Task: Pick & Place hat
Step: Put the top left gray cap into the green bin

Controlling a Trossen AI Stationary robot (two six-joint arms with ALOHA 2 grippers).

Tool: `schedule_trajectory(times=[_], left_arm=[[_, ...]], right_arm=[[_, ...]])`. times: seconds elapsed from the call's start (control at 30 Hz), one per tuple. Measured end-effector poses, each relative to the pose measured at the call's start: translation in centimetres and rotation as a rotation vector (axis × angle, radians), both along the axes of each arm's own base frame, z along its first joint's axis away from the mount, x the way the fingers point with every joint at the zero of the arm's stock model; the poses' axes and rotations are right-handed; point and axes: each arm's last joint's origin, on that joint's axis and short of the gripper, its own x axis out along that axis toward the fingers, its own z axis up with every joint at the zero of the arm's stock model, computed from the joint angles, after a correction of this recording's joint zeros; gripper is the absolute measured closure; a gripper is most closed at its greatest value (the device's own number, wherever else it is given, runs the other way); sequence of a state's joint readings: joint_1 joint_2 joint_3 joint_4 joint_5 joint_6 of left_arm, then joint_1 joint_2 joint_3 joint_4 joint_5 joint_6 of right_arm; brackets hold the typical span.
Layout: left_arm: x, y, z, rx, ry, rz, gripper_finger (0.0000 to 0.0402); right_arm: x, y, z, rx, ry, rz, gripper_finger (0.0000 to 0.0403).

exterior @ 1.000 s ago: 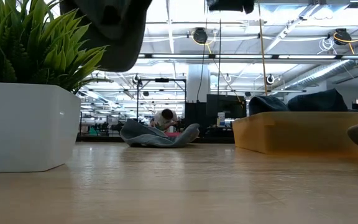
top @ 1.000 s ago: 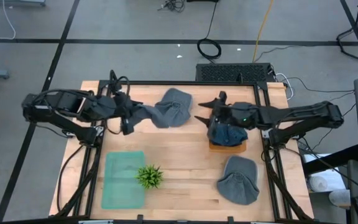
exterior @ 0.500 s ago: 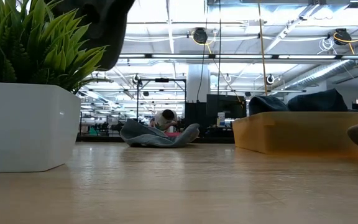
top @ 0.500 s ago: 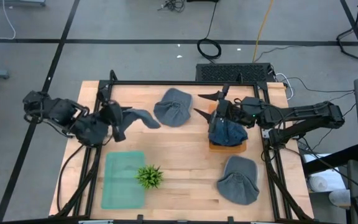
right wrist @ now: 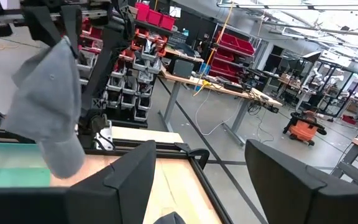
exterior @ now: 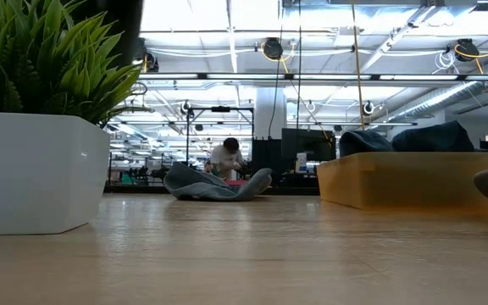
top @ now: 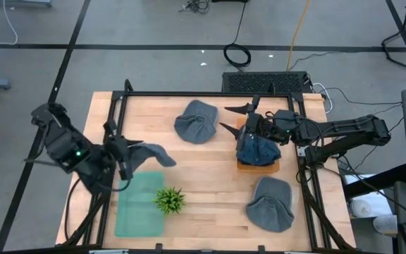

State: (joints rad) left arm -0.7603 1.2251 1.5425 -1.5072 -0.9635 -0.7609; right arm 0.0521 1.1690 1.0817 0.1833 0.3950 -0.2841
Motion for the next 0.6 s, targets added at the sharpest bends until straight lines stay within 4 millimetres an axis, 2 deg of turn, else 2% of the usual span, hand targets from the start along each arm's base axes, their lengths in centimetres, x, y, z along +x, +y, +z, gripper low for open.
schedule_trajectory(times=[0.23, 0.47, 0.6], left_arm=[[-2.2, -1.9, -0.8, -0.098, -0.038, -0.042, 0.038], [-3.2, -3.3, -3.3, -0.15, -0.034, -0.04, 0.038], [-3.9, -4.0, -4.0, -0.18, -0.026, -0.06, 0.038]], right_arm=[[0.0, 0.0, 0.3, 0.004, -0.036, 0.0, 0.0165], [0.0, 0.0, 0.3, 0.004, -0.035, -0.001, 0.0165], [0.0, 0.0, 0.3, 0.004, -0.035, -0.001, 0.0165]])
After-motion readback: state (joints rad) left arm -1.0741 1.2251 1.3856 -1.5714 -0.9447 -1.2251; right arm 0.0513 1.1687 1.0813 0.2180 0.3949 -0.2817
